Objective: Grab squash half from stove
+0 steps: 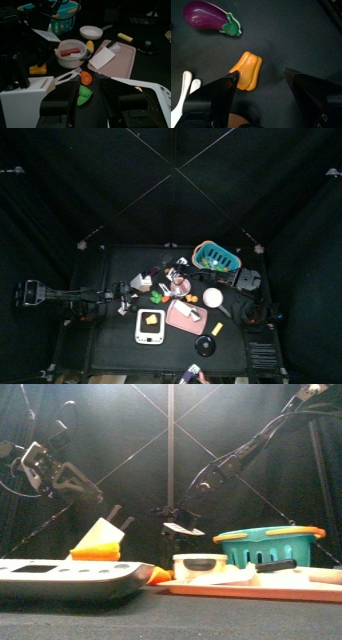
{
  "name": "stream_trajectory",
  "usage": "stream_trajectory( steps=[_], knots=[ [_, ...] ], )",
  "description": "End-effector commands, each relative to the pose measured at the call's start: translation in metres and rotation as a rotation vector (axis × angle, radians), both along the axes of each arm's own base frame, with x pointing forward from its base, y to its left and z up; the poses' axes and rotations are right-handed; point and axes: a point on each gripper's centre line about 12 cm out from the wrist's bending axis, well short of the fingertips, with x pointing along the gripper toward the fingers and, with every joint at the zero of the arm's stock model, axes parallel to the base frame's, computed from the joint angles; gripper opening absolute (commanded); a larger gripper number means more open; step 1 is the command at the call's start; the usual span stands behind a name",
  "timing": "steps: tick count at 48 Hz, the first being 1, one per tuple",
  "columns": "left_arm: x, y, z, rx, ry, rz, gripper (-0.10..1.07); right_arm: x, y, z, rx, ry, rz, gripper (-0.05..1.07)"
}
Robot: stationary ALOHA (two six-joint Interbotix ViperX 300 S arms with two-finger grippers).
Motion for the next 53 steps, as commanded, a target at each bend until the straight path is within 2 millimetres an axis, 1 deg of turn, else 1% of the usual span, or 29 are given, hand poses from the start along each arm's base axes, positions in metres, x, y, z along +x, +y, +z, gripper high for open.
stream_trajectory(
  steps=[1, 5, 8, 13, 14, 17, 23, 30, 35, 37, 42, 46, 53],
  knots=[
    [0.003, 0.000, 0.004, 0.001, -0.014, 0.000, 0.72, 0.004, -0.001, 0.033, -0.028, -0.069, -0.003, 1.01],
    [0.003, 0.000, 0.004, 0.001, -0.014, -0.001, 0.72, 0.006, 0.009, 0.046, -0.034, -0.091, 0.014, 1.01],
    [0.002, 0.000, 0.003, 0.001, -0.012, 0.000, 0.72, 0.010, 0.028, 0.060, -0.042, -0.113, 0.052, 1.01],
    [0.001, -0.001, 0.002, -0.002, -0.008, -0.002, 0.72, 0.017, 0.065, 0.081, -0.058, -0.146, 0.133, 1.01],
    [0.000, -0.001, 0.001, -0.003, -0.007, -0.001, 0.72, 0.018, 0.077, 0.086, -0.060, -0.155, 0.159, 1.01],
    [-0.002, -0.001, -0.003, -0.008, 0.005, -0.001, 0.72, 0.020, 0.102, 0.092, -0.061, -0.167, 0.213, 1.01],
    [-0.008, -0.001, -0.011, -0.024, 0.030, 0.010, 0.72, 0.026, 0.156, 0.094, -0.056, -0.203, 0.342, 1.01],
    [-0.013, 0.000, -0.019, -0.046, 0.060, 0.031, 0.72, 0.032, 0.204, 0.089, -0.042, -0.235, 0.458, 1.01],
    [-0.014, 0.000, -0.020, -0.056, 0.071, 0.040, 0.72, 0.036, 0.227, 0.089, -0.042, -0.250, 0.520, 1.01],
    [-0.014, 0.000, -0.020, -0.056, 0.071, 0.041, 0.72, 0.038, 0.241, 0.089, -0.056, -0.257, 0.568, 1.01],
    [-0.014, 0.001, -0.020, -0.056, 0.072, 0.042, 0.72, 0.043, 0.260, 0.089, -0.087, -0.274, 0.641, 1.01],
    [-0.014, 0.001, -0.020, -0.056, 0.072, 0.045, 0.72, 0.047, 0.271, 0.085, -0.096, -0.275, 0.675, 1.01],
    [-0.014, 0.001, -0.019, -0.056, 0.071, 0.044, 0.72, 0.055, 0.278, 0.079, -0.092, -0.278, 0.691, 1.01]
  ],
)
